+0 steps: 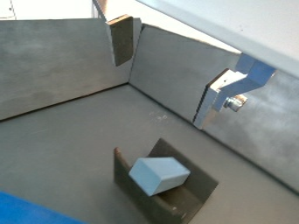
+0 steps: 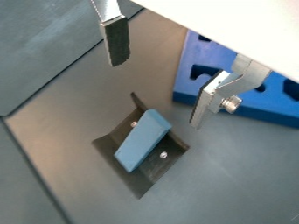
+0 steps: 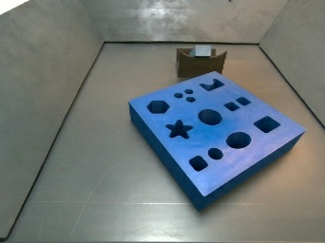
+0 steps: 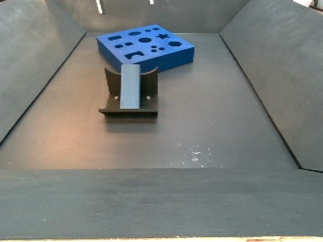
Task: Pick up the rectangle object. Move up. Place the rectangle object on the fixture. Regrasp the rectangle object. Move to above the board. Insert the rectangle object.
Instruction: Regrasp the rectangle object.
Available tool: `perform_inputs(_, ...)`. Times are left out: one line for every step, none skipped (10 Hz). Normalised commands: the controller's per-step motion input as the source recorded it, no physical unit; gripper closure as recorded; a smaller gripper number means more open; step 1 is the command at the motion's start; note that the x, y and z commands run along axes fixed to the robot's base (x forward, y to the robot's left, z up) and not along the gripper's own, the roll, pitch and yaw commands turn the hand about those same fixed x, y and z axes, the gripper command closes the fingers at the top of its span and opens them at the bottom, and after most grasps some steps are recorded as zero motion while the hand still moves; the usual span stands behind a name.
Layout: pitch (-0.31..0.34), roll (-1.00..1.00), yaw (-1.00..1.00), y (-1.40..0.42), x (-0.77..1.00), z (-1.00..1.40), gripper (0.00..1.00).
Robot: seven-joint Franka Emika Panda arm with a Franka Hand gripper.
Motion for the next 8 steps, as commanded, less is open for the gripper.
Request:
perform_inputs(-0.087, 1.0, 0.0, -0.02, -0.02, 0.01, 0.0)
perform_inputs(-0.086, 1.0, 0.0, -0.02, -0.01, 0.0, 0.0)
perform_inputs(-0.082, 1.0, 0.0, -0.02, -0.01, 0.0, 0.0)
perform_inputs(-0.074, 1.0, 0.0, -0.03, 0.0, 0.0, 0.0)
perform_inputs(-0.069, 1.0, 0.0, -0.02, 0.01, 0.0, 0.0)
perform_inputs(-0.06, 1.0, 0.0, -0.02, 0.01, 0.0, 0.0)
perform_inputs(-0.055, 1.0, 0.0, -0.03, 0.01, 0.0, 0.0)
perform_inputs(-0.047, 1.0, -0.01, -0.03, 0.02, -0.01, 0.0)
